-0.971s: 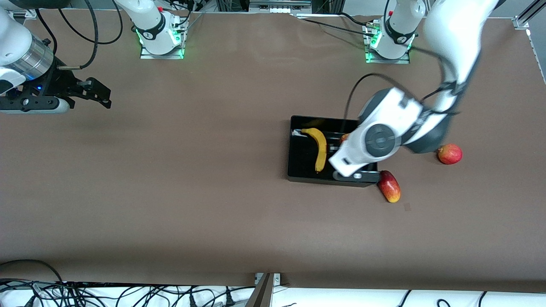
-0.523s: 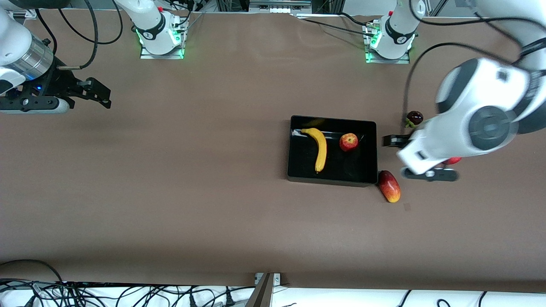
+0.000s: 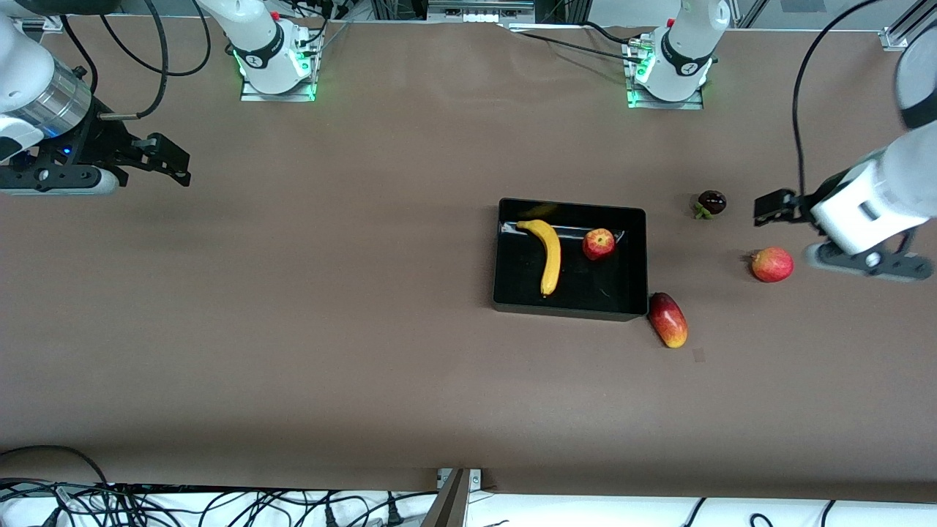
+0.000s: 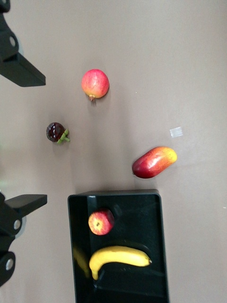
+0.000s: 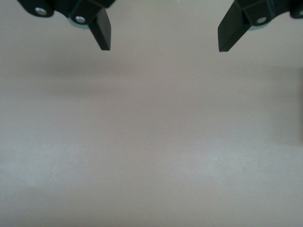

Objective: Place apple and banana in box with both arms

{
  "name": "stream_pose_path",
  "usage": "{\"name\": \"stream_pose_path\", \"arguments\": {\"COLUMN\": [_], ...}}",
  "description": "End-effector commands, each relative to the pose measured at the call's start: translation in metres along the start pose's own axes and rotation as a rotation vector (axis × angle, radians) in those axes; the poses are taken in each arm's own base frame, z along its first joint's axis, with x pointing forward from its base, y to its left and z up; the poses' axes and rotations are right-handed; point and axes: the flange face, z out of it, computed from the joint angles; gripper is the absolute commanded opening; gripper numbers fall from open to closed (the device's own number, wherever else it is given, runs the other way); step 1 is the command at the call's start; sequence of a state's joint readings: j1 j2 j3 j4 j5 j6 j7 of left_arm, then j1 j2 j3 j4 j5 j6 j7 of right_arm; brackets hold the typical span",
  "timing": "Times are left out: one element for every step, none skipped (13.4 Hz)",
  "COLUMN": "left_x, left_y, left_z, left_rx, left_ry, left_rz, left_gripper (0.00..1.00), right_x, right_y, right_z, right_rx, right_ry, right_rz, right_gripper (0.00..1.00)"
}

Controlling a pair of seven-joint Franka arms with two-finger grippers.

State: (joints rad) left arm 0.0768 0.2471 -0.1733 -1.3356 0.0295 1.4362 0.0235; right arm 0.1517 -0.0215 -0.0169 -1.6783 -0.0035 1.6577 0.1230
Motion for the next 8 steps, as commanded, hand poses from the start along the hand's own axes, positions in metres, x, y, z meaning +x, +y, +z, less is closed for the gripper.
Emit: {"name": "stream_pose_path", "arguments": {"left_x": [-0.06,-0.064,-0.064,-0.068,-0.071,-0.073,-0.073,-0.074], "left_y": [0.009,0.01,0.015,0.016,0.014,0.013,0.013,0.013], "left_z": [0.0,0.0,-0.001,-0.005,-0.004,-0.007,-0.01,-0.015], "left_rx": [-0.033,-0.028,-0.021,0.0,0.029,0.023,0.03,0.038], "left_ry": [0.113,0.149,0.144,0.122,0.092,0.09,0.096,0.106], "left_rz": [-0.012,-0.012,0.001,0.008,0.01,0.006,0.006,0.005], "left_gripper": [1.0,1.0,1.0,1.0,1.0,1.0,1.0,1.0], "right_x": [0.001,0.001,0.001,0.001,0.001,0.001,0.001,0.001], "right_y": [0.002,0.002,0.002,0.002,0.002,0.002,0.002,0.002], "right_z": [-0.005,-0.004,-0.005,-0.005,-0.004,-0.005,-0.004,-0.004], "right_rx": [-0.012,-0.012,-0.012,-0.012,-0.012,-0.012,-0.012,-0.012], "right_ry": [0.002,0.001,0.002,0.002,0.001,0.002,0.001,0.001], "right_rz": [0.0,0.0,0.0,0.0,0.0,0.0,0.0,0.0], "right_gripper": [1.0,1.0,1.0,1.0,1.0,1.0,1.0,1.0]}}
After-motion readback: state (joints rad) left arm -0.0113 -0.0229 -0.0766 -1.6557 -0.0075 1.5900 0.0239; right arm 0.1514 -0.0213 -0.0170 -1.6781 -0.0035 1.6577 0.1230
